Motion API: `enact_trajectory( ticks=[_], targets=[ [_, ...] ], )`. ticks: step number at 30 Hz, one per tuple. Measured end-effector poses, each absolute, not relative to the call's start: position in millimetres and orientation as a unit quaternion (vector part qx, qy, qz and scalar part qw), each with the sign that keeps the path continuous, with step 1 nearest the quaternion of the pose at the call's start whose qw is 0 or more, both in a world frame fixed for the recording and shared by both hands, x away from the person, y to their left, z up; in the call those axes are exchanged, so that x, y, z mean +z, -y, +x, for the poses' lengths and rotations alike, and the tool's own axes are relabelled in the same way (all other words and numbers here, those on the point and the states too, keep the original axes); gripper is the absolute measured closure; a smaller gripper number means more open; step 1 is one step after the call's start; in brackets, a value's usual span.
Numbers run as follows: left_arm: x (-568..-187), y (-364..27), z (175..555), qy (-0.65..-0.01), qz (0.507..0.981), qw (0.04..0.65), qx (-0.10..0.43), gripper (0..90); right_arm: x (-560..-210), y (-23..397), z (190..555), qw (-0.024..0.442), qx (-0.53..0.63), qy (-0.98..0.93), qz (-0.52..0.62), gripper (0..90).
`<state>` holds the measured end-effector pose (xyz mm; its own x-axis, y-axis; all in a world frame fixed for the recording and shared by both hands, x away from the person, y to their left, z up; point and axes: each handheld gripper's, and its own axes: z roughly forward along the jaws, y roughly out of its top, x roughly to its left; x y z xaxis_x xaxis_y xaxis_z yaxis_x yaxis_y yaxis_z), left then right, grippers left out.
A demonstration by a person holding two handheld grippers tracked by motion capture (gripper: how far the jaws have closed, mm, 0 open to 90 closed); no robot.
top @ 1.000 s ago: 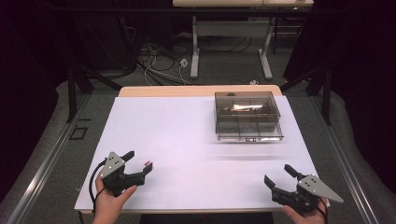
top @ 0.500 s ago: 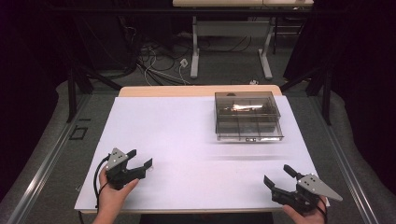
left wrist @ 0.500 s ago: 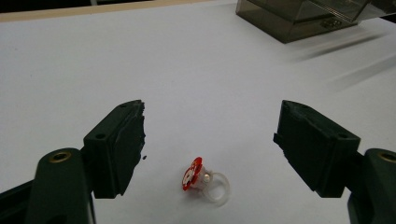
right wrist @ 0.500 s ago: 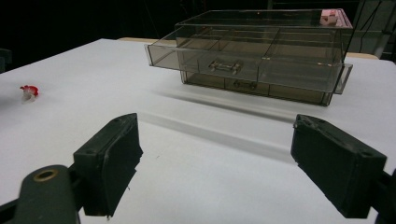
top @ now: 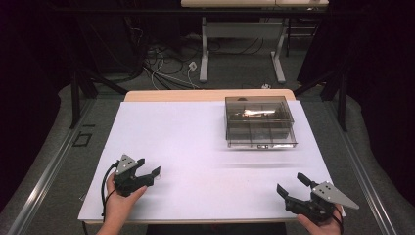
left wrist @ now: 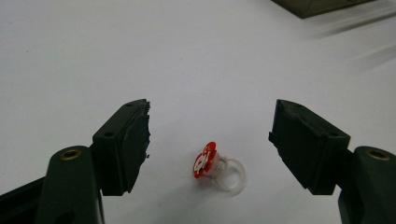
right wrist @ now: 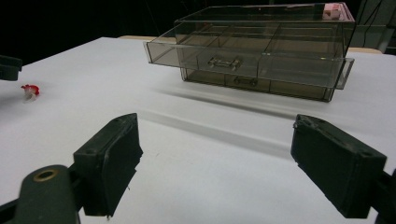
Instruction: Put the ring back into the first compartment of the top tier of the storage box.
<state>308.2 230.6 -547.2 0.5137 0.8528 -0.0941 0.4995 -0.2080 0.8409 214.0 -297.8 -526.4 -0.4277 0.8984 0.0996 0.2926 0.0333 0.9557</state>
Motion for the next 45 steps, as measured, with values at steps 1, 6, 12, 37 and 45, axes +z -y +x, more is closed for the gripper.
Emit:
enact_trajectory(
  ticks=[1, 6, 12, 37, 45],
  targets=[
    [-547.3, -230.9, 308.6, -0.451, 0.752, 0.436, 0.204, 28.2, -526.3, 297.9, 214.0, 0.287, 0.528, -0.659, 0.451, 15.2],
    [-548.2, -231.2, 310.7, -0.450, 0.759, 0.419, 0.215, 32.4, -526.3, 298.3, 213.9, 0.287, 0.527, -0.660, 0.452, 15.2],
    [-549.0, -229.1, 311.8, -0.454, 0.767, 0.401, 0.213, 36.2, -526.4, 298.5, 214.0, 0.283, 0.525, -0.664, 0.451, 15.2],
    [-551.7, -214.5, 313.5, -0.432, 0.812, 0.323, 0.222, 54.3, -527.2, 299.5, 215.0, 0.280, 0.528, -0.661, 0.454, 15.2],
    [-553.5, -214.0, 313.9, -0.434, 0.816, 0.314, 0.218, 59.8, -527.4, 300.0, 215.3, 0.277, 0.529, -0.662, 0.453, 15.2]
  ],
)
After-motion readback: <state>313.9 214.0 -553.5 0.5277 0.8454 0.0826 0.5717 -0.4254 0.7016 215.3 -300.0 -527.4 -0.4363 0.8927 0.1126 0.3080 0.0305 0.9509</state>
